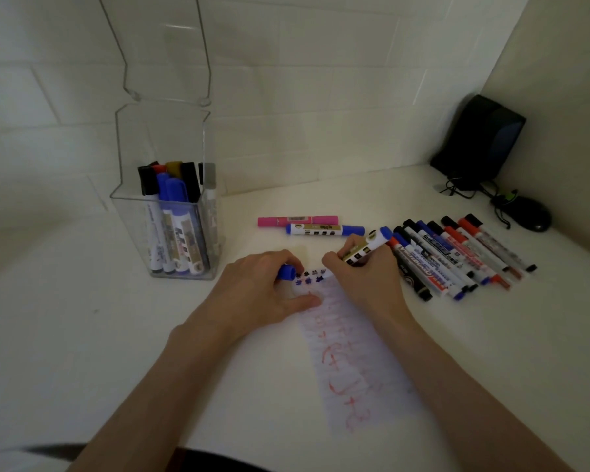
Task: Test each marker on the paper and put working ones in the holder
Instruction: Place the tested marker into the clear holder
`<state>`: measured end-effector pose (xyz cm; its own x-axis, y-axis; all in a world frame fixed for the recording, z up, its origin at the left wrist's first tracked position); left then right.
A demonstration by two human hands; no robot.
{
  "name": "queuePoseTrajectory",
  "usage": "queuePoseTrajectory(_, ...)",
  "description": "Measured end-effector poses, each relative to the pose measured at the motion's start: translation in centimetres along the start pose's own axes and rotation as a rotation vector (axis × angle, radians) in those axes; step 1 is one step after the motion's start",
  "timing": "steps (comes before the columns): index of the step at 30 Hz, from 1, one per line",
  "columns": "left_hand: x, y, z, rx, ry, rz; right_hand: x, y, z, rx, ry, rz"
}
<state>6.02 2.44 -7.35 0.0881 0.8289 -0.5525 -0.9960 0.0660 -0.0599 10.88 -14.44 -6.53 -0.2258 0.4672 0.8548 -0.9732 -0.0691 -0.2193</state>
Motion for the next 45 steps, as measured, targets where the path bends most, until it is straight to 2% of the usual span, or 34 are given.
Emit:
queuePoseTrajectory(3, -0.2, 0.0, 0.0, 0.012, -0.006, 0.003, -0.5, -0.2, 0.2, -0.011, -0.060, -0.099)
queuePoseTrajectory(6, -0.1, 0.2, 0.4, -0.002, 0.105, 0.032, -1.5, -0.2, 1.0, -0.064, -0.283, -0.254)
queuePoseTrajectory(9, -0.6, 0.7, 1.2, -0.084, 0.355, -0.090, -1.1, -0.1, 2.1, -0.140, -0.444, -0.306)
queuePoseTrajectory(11, -0.7, 0.7, 1.5, -0.139, 0.380, -0.165, -0.7, -0.1, 2.4, -0.148, -0.509, -0.324)
queuePoseTrajectory(16, -0.9, 0.1, 1.5, -0.171, 0.389, -0.208, 0.7, 0.4, 1.6, -0.011, -0.447, -0.250)
queuePoseTrajectory(23, -0.6, 0.1, 0.8, -0.106, 0.604, -0.141, 1.2, 1.1, 0.8, 0.013, -0.446, -0.201)
queuePoseTrajectory(27, -1.2, 0.2, 1.4, -0.130, 0.591, -0.216, 2.6, 1.5, 0.0, 0.151, -0.374, -0.151)
queuePoseTrajectory(31, -1.0, 0.5, 2.4, -0.210, 0.532, -0.215, 1.8, 1.3, 0.9, 0.203, -0.500, -0.326)
queuePoseTrajectory(34, -1.2, 0.7, 2.9, -0.267, 0.464, -0.239, -0.6, 1.6, 1.2, 0.119, -0.384, -0.484)
queuePoseTrajectory(36, -1.4, 1.0, 3.1, -0.294, 0.414, -0.265, -2.1, 2.2, 0.7, 0.064, -0.454, -0.645)
queuePoseTrajectory(38, -1.8, 1.4, 3.2, -0.315, 0.381, -0.303, -3.1, 2.3, 0.3, 0.041, -0.538, -0.721)
queuePoseTrajectory(45, -2.6, 1.3, 3.3, -0.338, 0.344, -0.336, -2.8, 2.9, -0.8, 0.105, -0.620, -0.686)
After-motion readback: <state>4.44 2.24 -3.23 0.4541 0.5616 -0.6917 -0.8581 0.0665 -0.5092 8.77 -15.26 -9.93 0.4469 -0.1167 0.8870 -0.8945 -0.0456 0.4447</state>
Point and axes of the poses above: each hand's wrist, its own y-axis away from the middle knuckle, its own z-axis out of the back of the hand, x = y × z, the point moved 9 cm from there along -y, towards the middle knuckle, and after that the axes turned 7 degrees about y, right-handed, at the moved point
